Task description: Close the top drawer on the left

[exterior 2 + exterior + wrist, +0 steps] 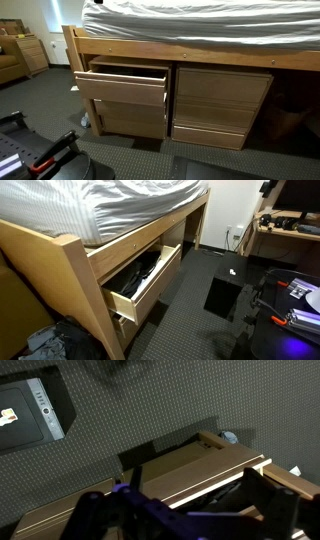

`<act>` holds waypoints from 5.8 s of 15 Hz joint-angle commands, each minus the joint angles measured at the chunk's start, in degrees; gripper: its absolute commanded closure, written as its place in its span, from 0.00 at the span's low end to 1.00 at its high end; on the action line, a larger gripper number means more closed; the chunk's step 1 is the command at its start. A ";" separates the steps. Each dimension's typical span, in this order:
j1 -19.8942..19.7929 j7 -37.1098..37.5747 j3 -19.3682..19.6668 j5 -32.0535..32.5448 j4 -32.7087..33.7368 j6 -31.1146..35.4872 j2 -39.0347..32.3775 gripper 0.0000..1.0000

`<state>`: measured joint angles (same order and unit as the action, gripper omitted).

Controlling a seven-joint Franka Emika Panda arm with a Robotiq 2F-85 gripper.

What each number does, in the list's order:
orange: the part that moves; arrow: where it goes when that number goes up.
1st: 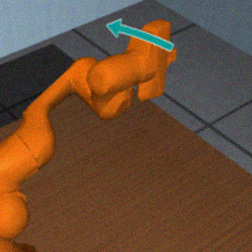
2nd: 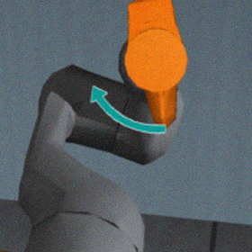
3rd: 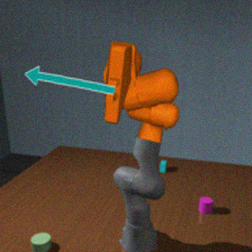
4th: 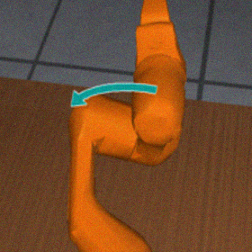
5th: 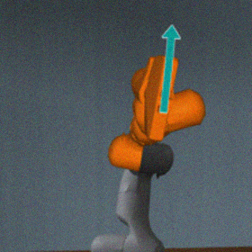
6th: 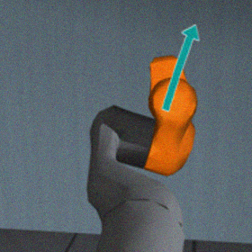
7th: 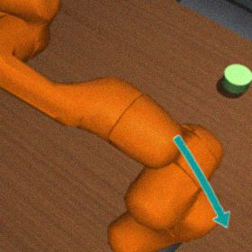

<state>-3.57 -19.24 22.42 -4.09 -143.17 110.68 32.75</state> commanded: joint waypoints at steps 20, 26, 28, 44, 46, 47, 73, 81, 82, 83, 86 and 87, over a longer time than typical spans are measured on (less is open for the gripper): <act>5.46 -11.48 -9.79 -14.60 -5.59 -0.06 -22.37 0.00; 6.93 -1.72 -15.66 -15.85 -9.30 19.70 -28.46 0.00; 7.85 3.94 -18.99 -15.61 -10.75 28.32 -31.30 0.00; 8.97 8.79 -31.80 -30.44 -2.08 43.06 -55.57 0.00; 9.66 11.22 -34.23 -27.95 1.04 49.82 -61.23 0.00; 10.25 13.10 -34.39 -25.82 2.25 53.76 -63.61 0.00; 8.67 49.90 -33.80 -22.07 14.26 90.39 -84.09 0.00; 9.21 53.67 -35.87 -22.81 30.30 87.52 -87.07 0.00; 9.27 52.86 -35.34 -22.55 27.33 87.02 -84.84 0.00; 9.33 52.90 -35.37 -22.56 27.94 86.98 -85.13 0.00; 9.36 52.89 -35.33 -22.56 27.89 86.98 -85.15 0.00; 9.37 52.89 -35.33 -22.56 27.89 86.98 -85.16 0.00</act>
<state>5.67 34.35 -12.84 -25.81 -115.44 197.80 -52.42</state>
